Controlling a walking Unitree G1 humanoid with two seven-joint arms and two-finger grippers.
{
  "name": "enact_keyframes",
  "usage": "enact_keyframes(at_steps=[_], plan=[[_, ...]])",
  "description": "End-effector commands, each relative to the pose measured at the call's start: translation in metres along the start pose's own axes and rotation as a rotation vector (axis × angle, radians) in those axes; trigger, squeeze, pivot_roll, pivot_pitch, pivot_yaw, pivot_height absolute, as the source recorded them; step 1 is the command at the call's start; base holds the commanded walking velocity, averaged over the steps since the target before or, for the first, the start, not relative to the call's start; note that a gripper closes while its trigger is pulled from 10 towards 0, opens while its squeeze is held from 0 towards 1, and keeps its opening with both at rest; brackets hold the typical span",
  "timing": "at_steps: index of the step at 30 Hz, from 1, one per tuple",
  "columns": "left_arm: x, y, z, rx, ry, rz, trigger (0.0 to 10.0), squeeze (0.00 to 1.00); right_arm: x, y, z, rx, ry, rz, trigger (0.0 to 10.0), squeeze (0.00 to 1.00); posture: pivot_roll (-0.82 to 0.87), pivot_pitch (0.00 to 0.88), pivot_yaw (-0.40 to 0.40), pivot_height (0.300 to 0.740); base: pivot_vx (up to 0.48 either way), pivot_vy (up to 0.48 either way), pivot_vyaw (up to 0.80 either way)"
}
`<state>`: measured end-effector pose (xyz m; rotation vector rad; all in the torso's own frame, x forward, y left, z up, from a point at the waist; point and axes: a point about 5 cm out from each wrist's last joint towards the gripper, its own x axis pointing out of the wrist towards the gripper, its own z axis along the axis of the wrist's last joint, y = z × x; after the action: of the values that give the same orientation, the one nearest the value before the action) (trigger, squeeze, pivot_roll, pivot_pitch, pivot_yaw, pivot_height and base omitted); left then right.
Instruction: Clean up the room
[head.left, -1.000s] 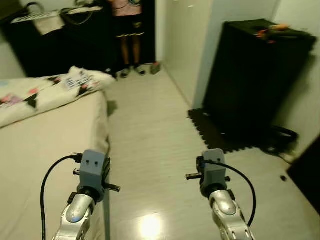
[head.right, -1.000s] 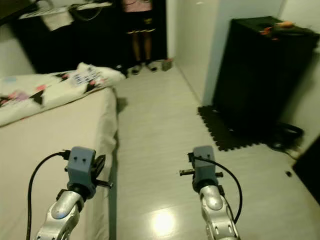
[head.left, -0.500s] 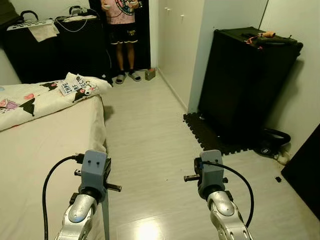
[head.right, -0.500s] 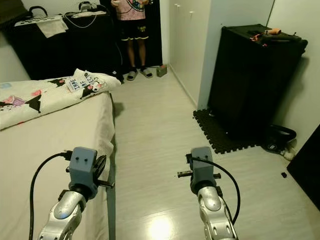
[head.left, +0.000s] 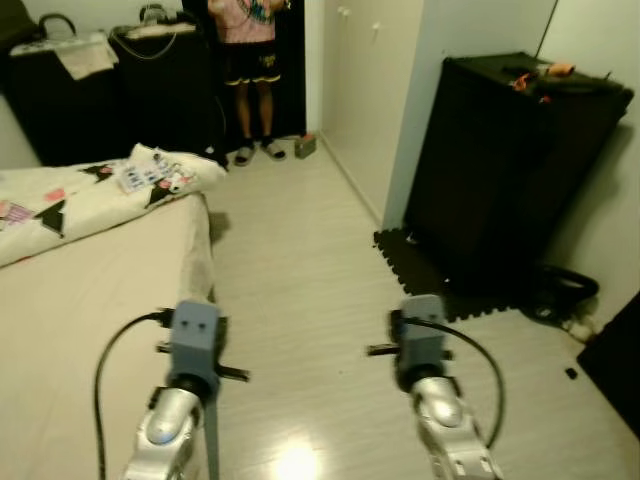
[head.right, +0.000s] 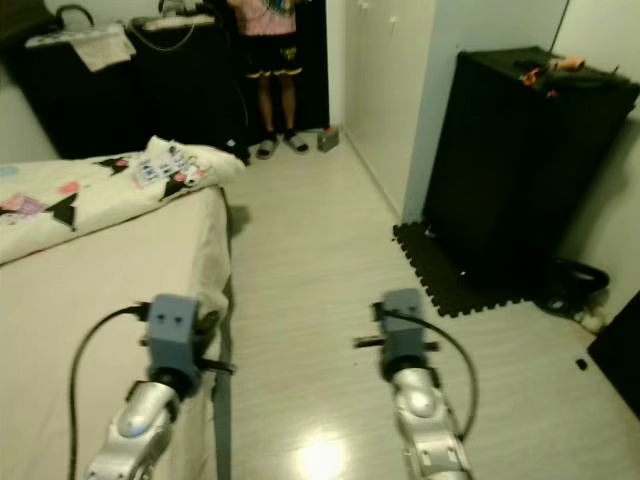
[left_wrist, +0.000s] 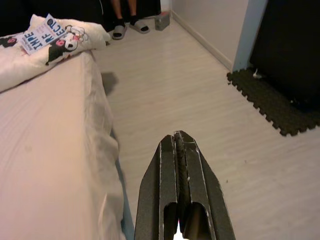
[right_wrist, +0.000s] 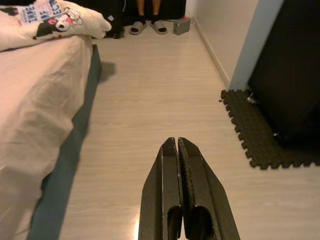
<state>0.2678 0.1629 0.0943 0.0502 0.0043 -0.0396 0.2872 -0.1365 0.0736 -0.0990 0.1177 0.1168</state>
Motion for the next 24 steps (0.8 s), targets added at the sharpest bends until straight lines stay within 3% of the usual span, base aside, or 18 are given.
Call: enact_keyframes(at_steps=[1,10,24], plan=[[-0.002,-0.002,-0.005,-0.012,0.024,0.006,10.0,0.00,-0.001,-0.006,-0.003,-0.002,0.014,-0.011,10.0,0.00,-0.05,0.067,0.008,0.740,0.352,0.000,0.00],[-0.014,-0.006,-0.012,-0.036,0.030,0.072,10.0,0.00,0.009,-0.008,0.003,-0.055,0.015,0.067,10.0,0.00,-0.04,0.067,-0.077,0.740,0.353,0.000,0.00],[-0.005,0.002,-0.006,-0.007,0.020,0.040,10.0,0.00,0.003,0.001,-0.003,-0.018,0.016,0.034,10.0,0.00,-0.04,0.052,-0.020,0.740,0.348,0.000,0.00]])
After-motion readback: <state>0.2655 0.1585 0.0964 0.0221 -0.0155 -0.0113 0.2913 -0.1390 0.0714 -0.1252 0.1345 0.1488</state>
